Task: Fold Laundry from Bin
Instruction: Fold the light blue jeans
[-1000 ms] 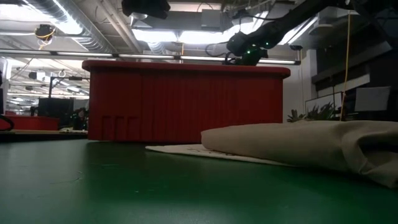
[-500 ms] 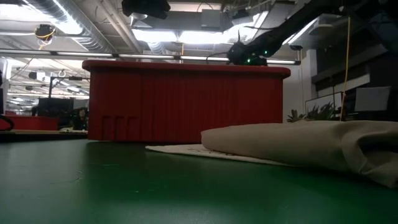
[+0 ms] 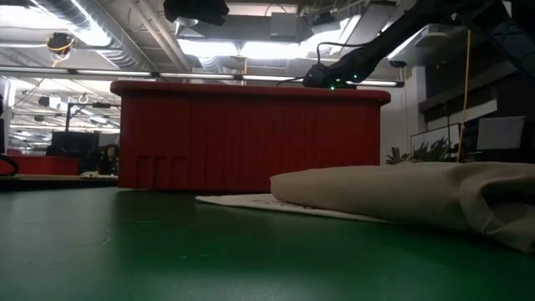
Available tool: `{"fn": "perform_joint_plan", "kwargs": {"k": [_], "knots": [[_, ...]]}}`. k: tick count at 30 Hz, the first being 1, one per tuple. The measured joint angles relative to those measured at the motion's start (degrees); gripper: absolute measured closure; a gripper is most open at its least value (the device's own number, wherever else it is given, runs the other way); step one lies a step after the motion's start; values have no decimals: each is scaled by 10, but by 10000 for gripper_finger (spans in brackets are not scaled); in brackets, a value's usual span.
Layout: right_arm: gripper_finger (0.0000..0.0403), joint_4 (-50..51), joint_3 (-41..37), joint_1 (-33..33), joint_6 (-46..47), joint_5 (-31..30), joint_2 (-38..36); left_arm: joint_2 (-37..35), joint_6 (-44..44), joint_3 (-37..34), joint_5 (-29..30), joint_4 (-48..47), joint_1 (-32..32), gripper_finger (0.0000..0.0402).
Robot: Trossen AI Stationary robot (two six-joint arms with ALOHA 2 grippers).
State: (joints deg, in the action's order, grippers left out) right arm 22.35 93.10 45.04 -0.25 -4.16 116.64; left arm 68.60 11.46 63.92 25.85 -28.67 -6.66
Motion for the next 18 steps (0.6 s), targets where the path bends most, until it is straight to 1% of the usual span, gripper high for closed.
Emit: {"fn": "perform_joint_plan", "kwargs": {"k": [2, 4, 9, 11, 15, 18], "knots": [[376, -1, 0, 0, 0, 0, 0, 0, 0, 0, 0, 0, 0, 246], [394, -4, 0, 0, 0, -1, 0, 0, 0, 0, 0, 0, 0, 246], [374, -15, -1, 0, 0, -1, 0, 0, 0, 0, 0, 0, 0, 246], [377, -15, -1, 0, 0, -1, 0, 0, 0, 0, 0, 0, 0, 246], [397, -16, -1, 0, 0, -1, 0, 0, 0, 0, 0, 0, 0, 246], [392, -16, -1, 0, 0, 2, -5, 0, 0, 0, 0, 0, 0, 246]]}}
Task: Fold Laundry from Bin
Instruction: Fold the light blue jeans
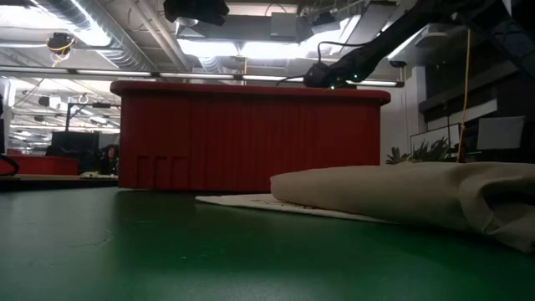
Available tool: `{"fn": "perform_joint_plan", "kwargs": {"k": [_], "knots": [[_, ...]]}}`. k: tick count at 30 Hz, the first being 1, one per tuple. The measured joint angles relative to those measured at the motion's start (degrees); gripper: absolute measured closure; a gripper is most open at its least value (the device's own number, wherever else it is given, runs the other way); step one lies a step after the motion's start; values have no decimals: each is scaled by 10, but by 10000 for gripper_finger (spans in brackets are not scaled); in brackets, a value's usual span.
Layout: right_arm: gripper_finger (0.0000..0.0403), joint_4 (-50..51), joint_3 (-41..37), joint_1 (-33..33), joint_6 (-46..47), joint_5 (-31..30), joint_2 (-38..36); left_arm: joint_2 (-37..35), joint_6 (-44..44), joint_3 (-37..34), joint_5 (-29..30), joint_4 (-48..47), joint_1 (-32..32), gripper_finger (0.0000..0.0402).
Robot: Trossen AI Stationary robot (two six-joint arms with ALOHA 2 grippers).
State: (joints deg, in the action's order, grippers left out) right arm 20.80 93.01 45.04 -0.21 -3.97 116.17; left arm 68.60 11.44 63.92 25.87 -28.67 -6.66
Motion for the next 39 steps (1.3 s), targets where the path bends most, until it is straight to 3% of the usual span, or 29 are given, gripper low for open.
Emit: {"fn": "perform_joint_plan", "kwargs": {"k": [25, 39], "knots": [[399, -17, 0, 0, 0, 30, -136, 0, 0, 0, 0, 0, 0, 246], [401, -128, 0, -11, 80, 179, -250, 0, 0, 0, 5, 0, 0, 246]]}}
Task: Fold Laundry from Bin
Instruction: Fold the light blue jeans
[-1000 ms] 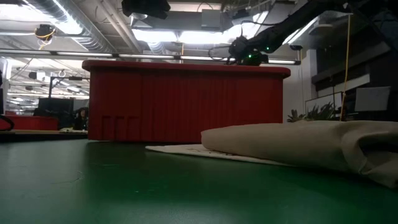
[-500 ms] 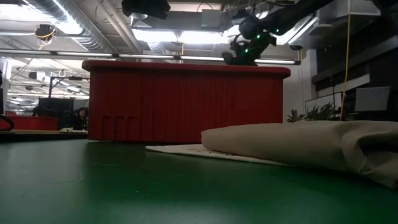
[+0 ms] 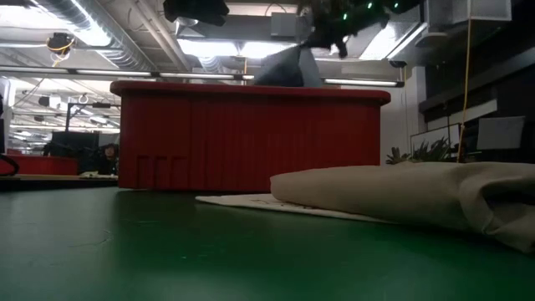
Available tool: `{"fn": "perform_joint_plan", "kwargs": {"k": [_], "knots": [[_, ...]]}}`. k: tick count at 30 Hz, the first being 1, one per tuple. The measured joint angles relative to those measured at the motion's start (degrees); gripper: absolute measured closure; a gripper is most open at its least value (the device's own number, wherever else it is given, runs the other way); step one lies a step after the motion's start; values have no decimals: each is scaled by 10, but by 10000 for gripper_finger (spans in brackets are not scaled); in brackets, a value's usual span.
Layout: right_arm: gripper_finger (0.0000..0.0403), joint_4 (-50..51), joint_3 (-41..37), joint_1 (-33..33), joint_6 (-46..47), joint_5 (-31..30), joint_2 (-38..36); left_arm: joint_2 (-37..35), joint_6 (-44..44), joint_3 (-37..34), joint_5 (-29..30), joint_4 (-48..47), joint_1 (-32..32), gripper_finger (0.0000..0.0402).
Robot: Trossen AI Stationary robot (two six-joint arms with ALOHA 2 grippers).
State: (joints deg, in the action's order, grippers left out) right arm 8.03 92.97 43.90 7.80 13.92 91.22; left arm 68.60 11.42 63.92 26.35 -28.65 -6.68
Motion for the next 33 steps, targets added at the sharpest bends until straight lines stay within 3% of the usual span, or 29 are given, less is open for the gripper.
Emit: {"fn": "perform_joint_plan", "kwargs": {"k": [7, 18, 28, 33], "knots": [[401, -54, 0, -36, 1, 12, -62, 0, 0, 0, 2, 0, 5, 246], [401, -155, 0, -94, -1, 81, -154, 0, 0, 0, 3, 3, 39, 246], [400, -191, 0, -102, 16, 109, -224, 0, -2, 0, 3, 37, 83, 246], [400, -198, 1, -102, 44, 131, -238, 0, -59, 0, -9, 81, 94, 246]]}}
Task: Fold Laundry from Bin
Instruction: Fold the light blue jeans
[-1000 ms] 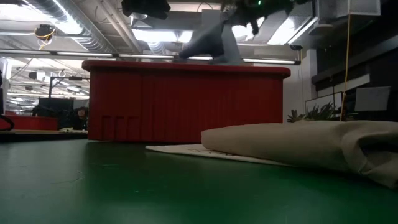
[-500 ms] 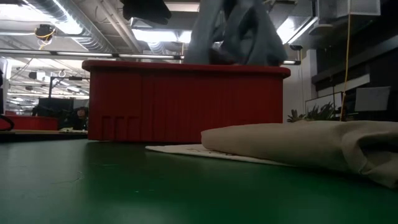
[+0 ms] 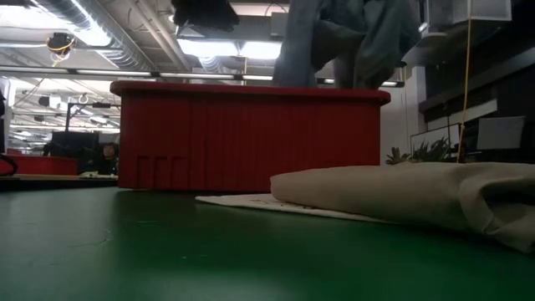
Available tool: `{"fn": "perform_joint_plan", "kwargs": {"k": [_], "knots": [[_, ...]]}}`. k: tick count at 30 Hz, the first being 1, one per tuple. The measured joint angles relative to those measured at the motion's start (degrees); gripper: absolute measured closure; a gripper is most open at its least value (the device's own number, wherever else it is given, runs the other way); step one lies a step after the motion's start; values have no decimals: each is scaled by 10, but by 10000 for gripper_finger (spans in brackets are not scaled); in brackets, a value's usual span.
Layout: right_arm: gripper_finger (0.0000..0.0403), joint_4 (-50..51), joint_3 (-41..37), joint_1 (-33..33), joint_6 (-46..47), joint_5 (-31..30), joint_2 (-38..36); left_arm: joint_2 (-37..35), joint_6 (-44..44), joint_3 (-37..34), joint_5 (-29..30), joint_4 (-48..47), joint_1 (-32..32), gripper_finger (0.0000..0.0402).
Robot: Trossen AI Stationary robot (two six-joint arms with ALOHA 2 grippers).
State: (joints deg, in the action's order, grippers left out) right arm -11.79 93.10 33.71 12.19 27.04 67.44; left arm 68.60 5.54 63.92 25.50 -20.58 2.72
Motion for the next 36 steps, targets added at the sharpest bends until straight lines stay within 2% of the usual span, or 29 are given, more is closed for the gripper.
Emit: {"fn": "perform_joint_plan", "kwargs": {"k": [6, 14, 31, 36], "knots": [[400, 3, 0, 0, 15, 25, 6, 0, -71, 0, -31, 87, 0, 238], [400, 3, 0, 0, 17, 30, 17, 10, -119, 0, -37, 141, 8, 188], [400, 3, 0, 0, 17, 35, 19, 165, -123, 0, -38, 313, 90, 178], [400, 3, 0, 0, 17, 35, 19, 194, -122, 0, -98, 334, 101, 178]]}}
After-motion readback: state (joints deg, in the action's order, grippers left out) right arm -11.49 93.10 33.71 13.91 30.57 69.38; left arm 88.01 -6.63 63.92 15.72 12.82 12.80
